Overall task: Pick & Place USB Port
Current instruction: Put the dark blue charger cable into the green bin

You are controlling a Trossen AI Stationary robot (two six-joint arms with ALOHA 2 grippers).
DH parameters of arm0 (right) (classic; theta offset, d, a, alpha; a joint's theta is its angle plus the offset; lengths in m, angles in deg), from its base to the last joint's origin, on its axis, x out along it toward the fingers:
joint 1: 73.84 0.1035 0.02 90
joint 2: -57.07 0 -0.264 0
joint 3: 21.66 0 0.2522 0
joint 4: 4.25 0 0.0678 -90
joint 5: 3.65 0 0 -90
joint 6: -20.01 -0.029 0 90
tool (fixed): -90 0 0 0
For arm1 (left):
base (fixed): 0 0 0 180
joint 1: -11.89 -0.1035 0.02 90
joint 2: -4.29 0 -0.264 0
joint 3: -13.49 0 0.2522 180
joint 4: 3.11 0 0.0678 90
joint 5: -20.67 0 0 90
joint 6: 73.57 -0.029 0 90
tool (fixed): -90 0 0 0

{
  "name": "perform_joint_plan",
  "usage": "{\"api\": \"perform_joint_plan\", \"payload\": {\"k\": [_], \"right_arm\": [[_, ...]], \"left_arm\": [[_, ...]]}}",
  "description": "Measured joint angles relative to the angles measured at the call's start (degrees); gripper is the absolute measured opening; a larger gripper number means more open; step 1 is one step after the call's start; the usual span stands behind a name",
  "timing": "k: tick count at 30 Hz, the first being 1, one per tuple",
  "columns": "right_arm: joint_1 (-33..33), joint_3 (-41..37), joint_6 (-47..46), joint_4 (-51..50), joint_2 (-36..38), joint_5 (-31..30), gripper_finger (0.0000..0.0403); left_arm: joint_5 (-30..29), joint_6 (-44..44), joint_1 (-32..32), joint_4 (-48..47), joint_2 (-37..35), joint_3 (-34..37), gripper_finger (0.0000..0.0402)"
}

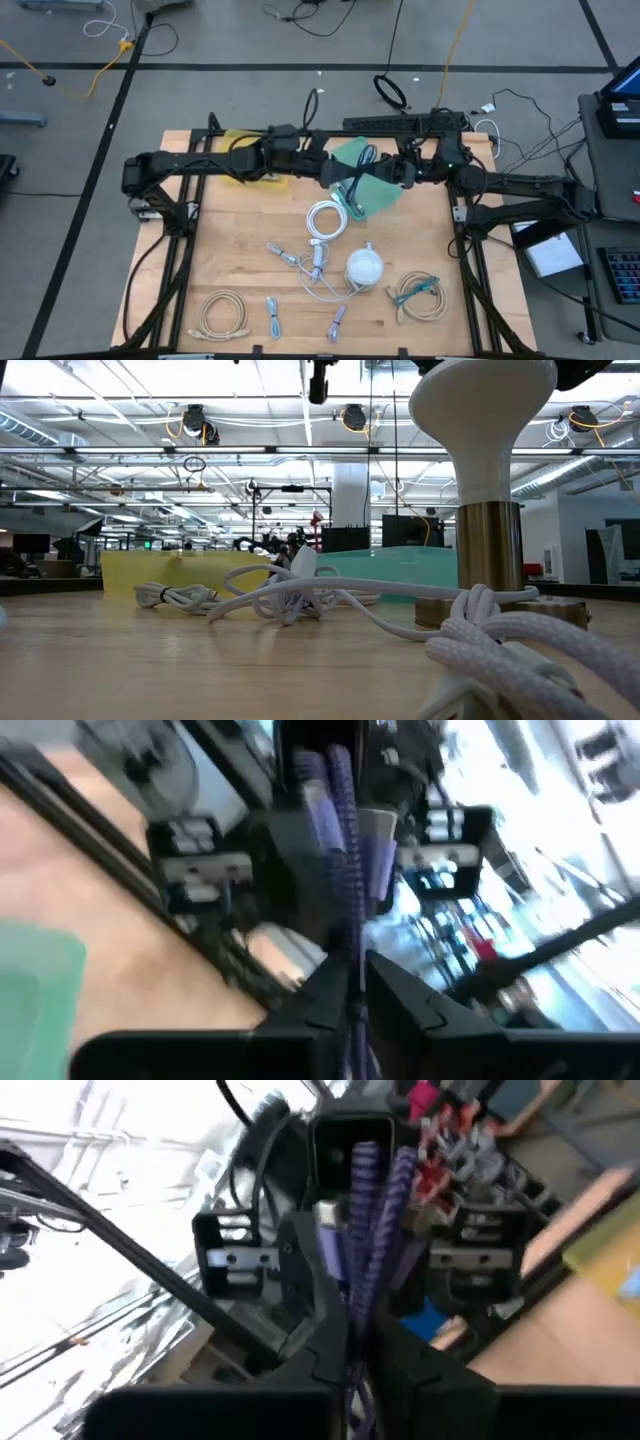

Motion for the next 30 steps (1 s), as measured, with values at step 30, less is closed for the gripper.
{"api": "perform_joint_plan", "payload": {"k": [30], "right_arm": [[-1.05, 0.62, 31.41, -49.37, -5.13, -22.82, 0.0000]], "left_arm": [[-8.09, -5.59, -1.32, -21.26, -6.85, -0.04, 0.0058]]}}
